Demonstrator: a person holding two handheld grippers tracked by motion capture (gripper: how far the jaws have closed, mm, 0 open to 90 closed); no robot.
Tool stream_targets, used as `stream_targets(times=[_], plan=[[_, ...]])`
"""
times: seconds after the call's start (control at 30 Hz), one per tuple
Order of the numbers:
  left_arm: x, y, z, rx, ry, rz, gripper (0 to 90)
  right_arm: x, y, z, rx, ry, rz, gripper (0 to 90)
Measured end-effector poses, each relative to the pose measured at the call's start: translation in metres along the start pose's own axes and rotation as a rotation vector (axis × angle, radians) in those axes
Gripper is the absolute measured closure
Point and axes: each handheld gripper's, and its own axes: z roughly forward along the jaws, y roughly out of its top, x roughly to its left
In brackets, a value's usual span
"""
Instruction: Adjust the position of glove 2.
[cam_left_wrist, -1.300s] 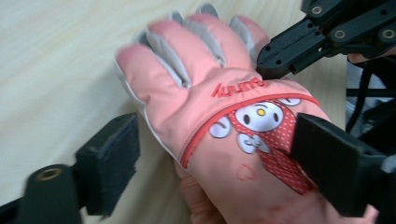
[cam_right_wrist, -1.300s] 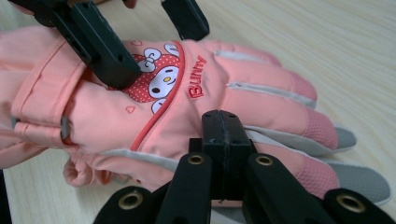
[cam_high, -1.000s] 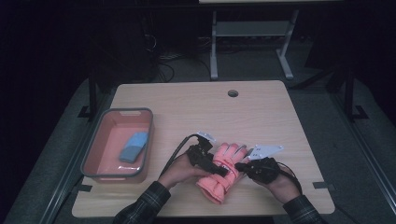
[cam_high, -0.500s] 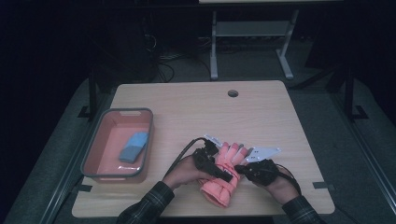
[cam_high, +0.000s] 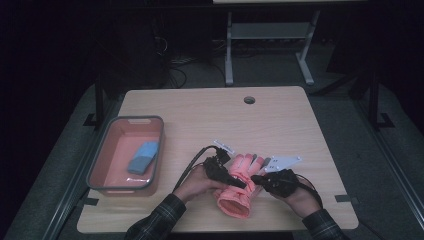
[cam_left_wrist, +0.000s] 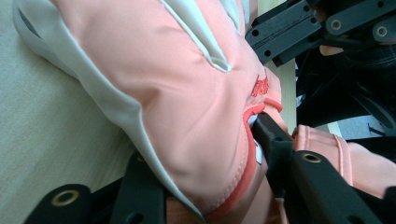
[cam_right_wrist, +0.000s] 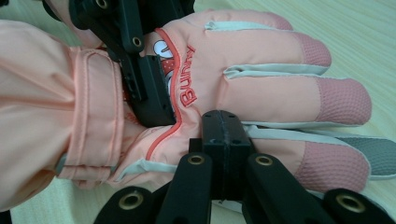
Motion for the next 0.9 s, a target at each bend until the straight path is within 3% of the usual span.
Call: stream_targets(times=[0.07, 0.17, 0.33, 0.6, 0.77, 0.9], plan=[[-0.001, 0.000, -0.002, -0.006, 0.002, -0.003, 64.5, -0.002, 0.000, -0.004, -0.023, 0.015, 0.008, 87.2], [-0.001, 0.001, -0.006, -0.016, 0.001, -0.006, 65.6, -0.010, 0.000, -0.015, -0.082, 0.046, 0.058, 71.6], [-0.005, 0.001, -0.013, -0.028, 0.007, 0.013, 66.3, -0.024, -0.005, -0.031, -0.132, -0.048, 0.126, 53.0], [-0.005, 0.000, -0.031, -0.067, 0.050, 0.006, 66.3, -0.048, -0.023, -0.029, -0.069, -0.166, 0.211, 30.5], [-0.004, -0.001, -0.038, -0.082, 0.060, 0.005, 66.2, -0.057, -0.033, -0.017, -0.026, -0.183, 0.215, 20.7], [-0.005, -0.001, -0.042, -0.091, 0.067, 0.005, 66.1, -0.059, -0.036, -0.013, -0.016, -0.185, 0.218, 18.0]])
